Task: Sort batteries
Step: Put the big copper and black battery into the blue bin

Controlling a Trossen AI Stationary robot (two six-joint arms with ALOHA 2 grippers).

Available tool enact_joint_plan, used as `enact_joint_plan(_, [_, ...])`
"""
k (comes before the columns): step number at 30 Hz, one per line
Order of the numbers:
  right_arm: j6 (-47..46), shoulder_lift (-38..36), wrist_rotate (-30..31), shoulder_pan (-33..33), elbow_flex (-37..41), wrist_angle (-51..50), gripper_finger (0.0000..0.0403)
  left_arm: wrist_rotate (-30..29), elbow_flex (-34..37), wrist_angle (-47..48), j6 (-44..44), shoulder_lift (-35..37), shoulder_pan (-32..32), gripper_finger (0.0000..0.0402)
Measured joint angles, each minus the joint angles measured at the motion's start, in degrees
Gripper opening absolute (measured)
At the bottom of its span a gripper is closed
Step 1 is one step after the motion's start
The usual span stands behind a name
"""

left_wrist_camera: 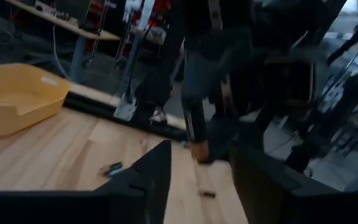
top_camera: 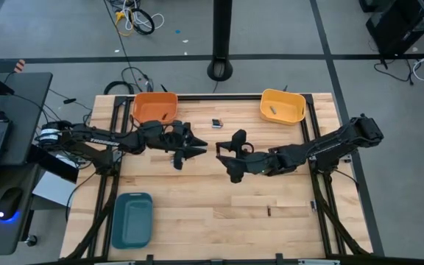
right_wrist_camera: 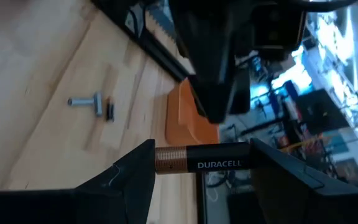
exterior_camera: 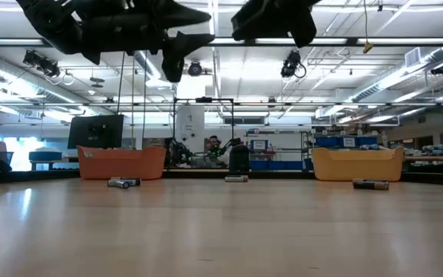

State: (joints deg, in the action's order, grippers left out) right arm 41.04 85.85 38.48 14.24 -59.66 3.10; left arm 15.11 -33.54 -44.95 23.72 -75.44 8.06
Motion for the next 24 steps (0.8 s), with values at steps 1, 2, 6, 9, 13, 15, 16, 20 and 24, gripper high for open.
enact_joint_plan(1, [0.6,0.0,-0.4,0.0,0.0,0.8,0.0232,0.0,0.0,-0.9,0.8,0.0,0.0,0.0181])
enact_joint_plan(2, [1.0,0.1,-0.7,0.0,0.0,1.6,0.0232,-0.1,0.0,-1.2,1.6,0.0,0.0,0.0188])
enact_joint_plan(6, [3.4,0.1,-0.9,0.0,0.0,4.6,0.0232,-0.2,0.0,-1.3,2.3,0.0,0.0,0.0210])
enact_joint_plan(9, [4.2,0.1,-1.9,0.0,0.0,6.0,0.0232,-0.6,0.0,-1.6,2.2,0.0,-0.1,0.0220])
enact_joint_plan(13, [4.4,0.1,-3.7,0.0,0.0,7.5,0.0232,-3.8,-0.9,-2.4,0.4,-0.9,-1.3,0.0226])
enact_joint_plan(15, [4.9,0.1,-3.8,0.0,0.0,7.9,0.0232,-4.0,-2.0,-2.1,-0.6,-2.6,-2.0,0.0227])
enact_joint_plan(16, [5.0,0.1,-3.8,0.0,0.0,8.1,0.0232,-4.0,-2.9,-2.2,-0.8,-3.6,-2.3,0.0228])
enact_joint_plan(20, [5.3,0.0,-2.8,0.2,0.0,7.6,0.0232,-2.4,-5.5,-2.8,-1.0,-6.6,-2.6,0.0228])
enact_joint_plan(24, [5.1,0.3,-4.0,0.0,0.0,7.4,0.0232,-1.1,-6.2,-5.5,-0.9,-7.7,-2.7,0.0228])
